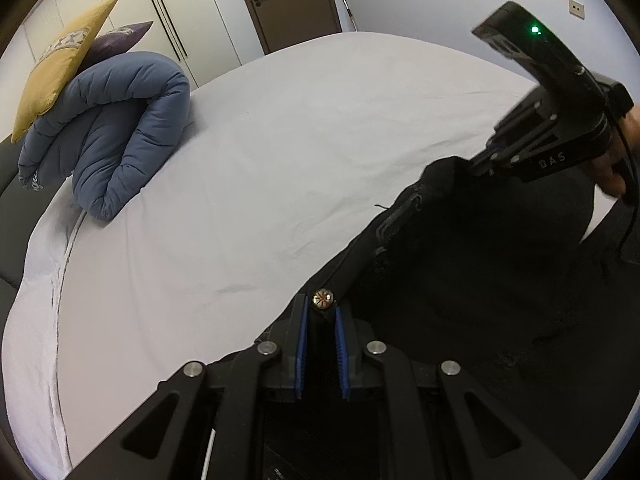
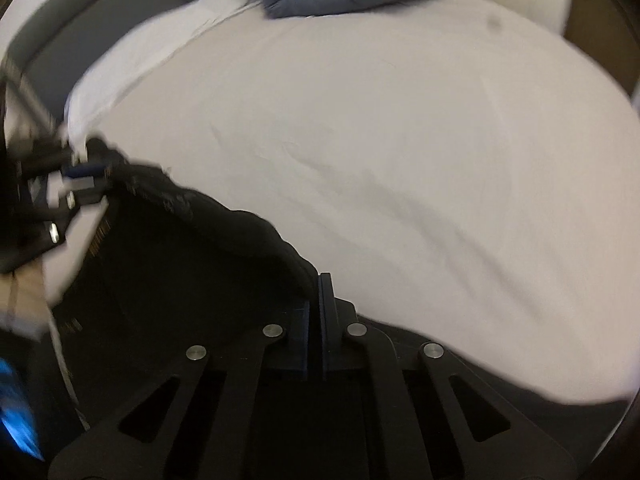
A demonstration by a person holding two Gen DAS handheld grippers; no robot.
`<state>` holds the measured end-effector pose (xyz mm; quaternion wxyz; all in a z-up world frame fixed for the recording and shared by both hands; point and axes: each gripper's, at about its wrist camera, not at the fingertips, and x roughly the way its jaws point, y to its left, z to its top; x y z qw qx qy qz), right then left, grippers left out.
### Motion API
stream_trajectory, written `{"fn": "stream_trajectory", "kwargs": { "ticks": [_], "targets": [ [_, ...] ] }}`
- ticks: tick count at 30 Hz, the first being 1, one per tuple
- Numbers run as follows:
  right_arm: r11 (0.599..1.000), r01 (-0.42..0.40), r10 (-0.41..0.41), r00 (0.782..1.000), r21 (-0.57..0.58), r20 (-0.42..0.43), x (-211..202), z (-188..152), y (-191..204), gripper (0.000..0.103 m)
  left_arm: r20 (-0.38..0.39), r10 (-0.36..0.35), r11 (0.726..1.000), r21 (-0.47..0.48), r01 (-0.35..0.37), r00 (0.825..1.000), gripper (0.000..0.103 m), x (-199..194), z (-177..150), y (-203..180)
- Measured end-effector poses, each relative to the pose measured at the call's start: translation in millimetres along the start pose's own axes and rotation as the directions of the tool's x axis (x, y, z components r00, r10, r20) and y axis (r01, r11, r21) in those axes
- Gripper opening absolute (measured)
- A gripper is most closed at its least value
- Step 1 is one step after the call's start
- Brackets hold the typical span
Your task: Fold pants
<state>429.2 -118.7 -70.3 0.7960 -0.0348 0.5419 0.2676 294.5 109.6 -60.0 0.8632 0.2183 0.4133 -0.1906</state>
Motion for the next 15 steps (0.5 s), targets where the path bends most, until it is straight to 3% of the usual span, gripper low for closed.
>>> {"fn": "stream_trajectory", "kwargs": {
  "ticks": [5, 8, 11, 15],
  "targets": [
    [0.972, -0.140, 0.131, 0.990, 0.189, 0.060, 10, -7, 0, 0.002, -0.003, -0.018, 1.000, -0.011, 0.018, 1.000, 0.013, -9, -10, -8],
    [0.958, -0.178, 0.164, 0.983, 0.223, 0.081, 15, -15, 13, 0.002, -0.003, -0.033, 0.999, -0.019, 0.033, 0.999, 0.013, -17, -20, -13],
    [0.971, -0.162, 0.151, 0.986, 0.177, 0.074, 17, -29, 39, 0.002, -0.006, -0.052, 0.998, -0.031, 0.052, 0.999, 0.013, -27, -34, -19],
    [0.999, -0.016, 0.018, 0.999, -0.046, 0.040, 0, -55, 78, 0.002, -0.013, -0.079, 0.997, -0.023, 0.078, 0.997, 0.013, -43, -61, -34]
  ]
}}
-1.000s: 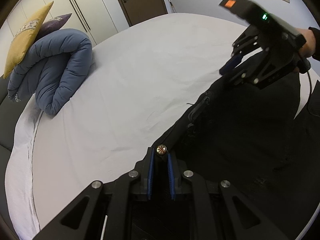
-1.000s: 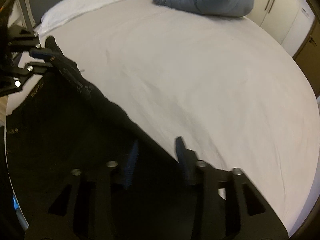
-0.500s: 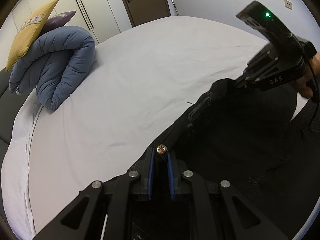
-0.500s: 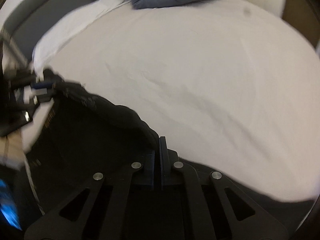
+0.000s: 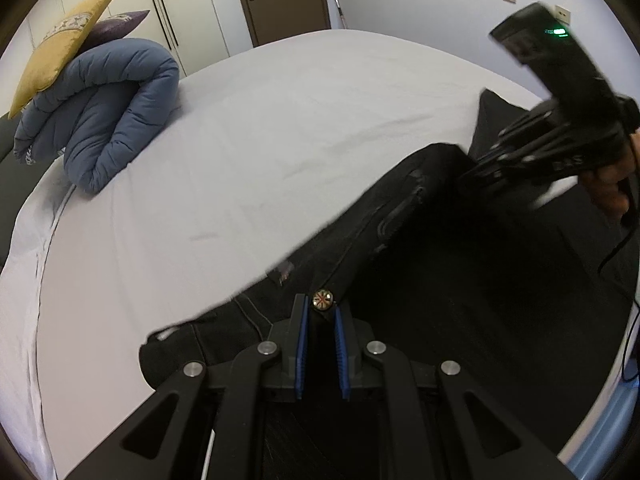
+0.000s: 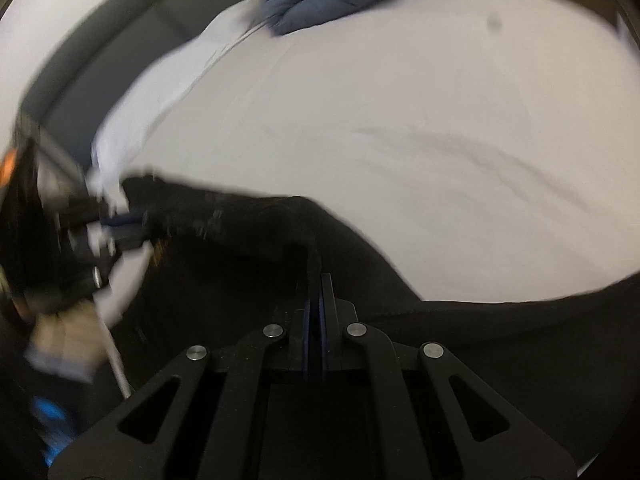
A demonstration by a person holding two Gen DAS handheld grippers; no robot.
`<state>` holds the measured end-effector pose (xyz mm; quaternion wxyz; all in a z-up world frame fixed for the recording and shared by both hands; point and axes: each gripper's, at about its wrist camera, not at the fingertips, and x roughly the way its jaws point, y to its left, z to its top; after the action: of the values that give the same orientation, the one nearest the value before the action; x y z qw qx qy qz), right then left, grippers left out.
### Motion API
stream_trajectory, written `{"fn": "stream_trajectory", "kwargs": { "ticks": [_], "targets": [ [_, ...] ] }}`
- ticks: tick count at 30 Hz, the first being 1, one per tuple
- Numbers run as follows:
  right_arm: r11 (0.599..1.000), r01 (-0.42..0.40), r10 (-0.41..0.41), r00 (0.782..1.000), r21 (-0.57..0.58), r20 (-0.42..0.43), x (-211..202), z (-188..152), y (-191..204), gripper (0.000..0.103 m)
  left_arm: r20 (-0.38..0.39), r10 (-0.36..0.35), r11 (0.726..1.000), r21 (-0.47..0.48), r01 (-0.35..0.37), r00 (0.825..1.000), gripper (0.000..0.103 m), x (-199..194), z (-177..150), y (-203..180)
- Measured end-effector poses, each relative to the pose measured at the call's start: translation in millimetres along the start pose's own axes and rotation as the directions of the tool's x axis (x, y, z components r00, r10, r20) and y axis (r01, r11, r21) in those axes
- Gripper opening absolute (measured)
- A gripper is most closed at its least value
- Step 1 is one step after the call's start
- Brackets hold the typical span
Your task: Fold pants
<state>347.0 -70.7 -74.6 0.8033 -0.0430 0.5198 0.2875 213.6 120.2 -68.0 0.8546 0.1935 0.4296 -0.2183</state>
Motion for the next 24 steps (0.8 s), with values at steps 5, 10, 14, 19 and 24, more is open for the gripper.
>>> {"fn": "stream_trajectory", "kwargs": {
  "ticks": [5, 10, 14, 19, 24],
  "targets": [
    [0.923, 0.213, -0.228, 0.974, -0.321, -0.008, -14, -56, 68, 0.002, -0.033, -0.059, 0.997, 0.041, 0.060, 0.998, 0.012, -16, -43, -23],
    [0.796, 0.316, -0.357, 0.934, -0.517, 0.021, 3, -95, 130, 0.002, -0.087, -0.077, 0.988, 0.126, 0.088, 0.993, 0.011, -25, -90, -60],
    [0.738, 0.359, -0.413, 0.910, -0.571, 0.039, 26, -108, 168, 0.002, -0.107, -0.090, 0.982, 0.155, 0.106, 0.990, 0.011, -33, -119, -77],
    [0.668, 0.378, -0.457, 0.888, -0.641, 0.046, 56, -133, 206, 0.002, -0.113, -0.090, 0.974, 0.196, 0.111, 0.989, 0.011, -46, -143, -87],
    [0.625, 0.371, -0.473, 0.880, -0.687, 0.044, 82, -145, 227, 0.002, -0.137, -0.074, 0.963, 0.247, 0.107, 0.988, 0.011, -54, -166, -97]
  ]
}}
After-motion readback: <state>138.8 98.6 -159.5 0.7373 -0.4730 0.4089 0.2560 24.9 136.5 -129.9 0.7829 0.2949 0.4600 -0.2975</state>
